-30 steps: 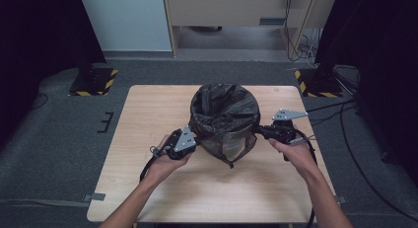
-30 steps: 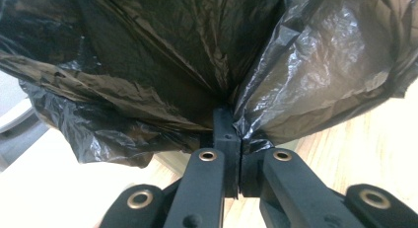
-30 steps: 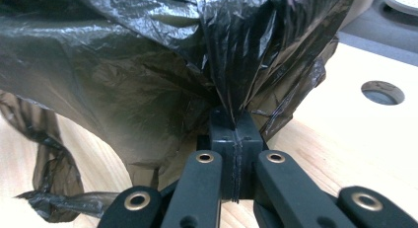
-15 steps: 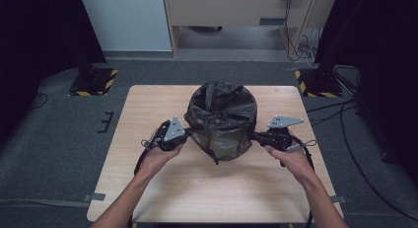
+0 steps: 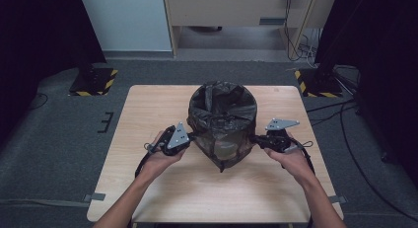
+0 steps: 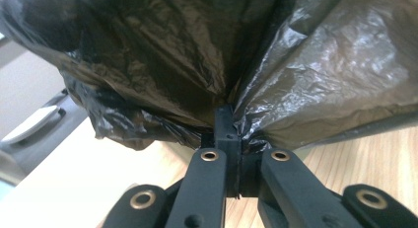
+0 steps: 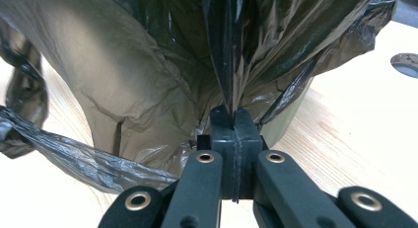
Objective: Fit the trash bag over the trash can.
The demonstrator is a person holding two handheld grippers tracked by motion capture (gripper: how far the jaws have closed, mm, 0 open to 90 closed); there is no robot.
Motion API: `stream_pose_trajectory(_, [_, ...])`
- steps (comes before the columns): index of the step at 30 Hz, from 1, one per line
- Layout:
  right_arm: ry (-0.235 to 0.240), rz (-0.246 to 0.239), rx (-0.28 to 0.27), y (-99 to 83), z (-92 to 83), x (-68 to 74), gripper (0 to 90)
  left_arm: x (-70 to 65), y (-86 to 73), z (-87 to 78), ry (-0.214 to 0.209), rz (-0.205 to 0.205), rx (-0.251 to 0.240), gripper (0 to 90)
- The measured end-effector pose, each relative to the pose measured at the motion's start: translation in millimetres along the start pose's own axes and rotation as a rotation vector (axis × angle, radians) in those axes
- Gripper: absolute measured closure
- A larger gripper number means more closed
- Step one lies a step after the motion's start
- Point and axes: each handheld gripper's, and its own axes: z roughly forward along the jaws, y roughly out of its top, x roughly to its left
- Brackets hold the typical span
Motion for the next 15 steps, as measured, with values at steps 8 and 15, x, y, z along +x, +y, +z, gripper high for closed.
stream_pose_trajectory(8, [-0.014,-0.004,0.019,-2.8,-2.2,-3.8,90.0,2.4,-8.1,5.8,0.006,-0.002,0.034,90.0])
stream_pose_trajectory(15, [-0.024,-0.010,0.041,-5.6,-0.8,-5.3,90.0,0.3,-12.5,8.3,0.001,-0.002,0.042,89.9])
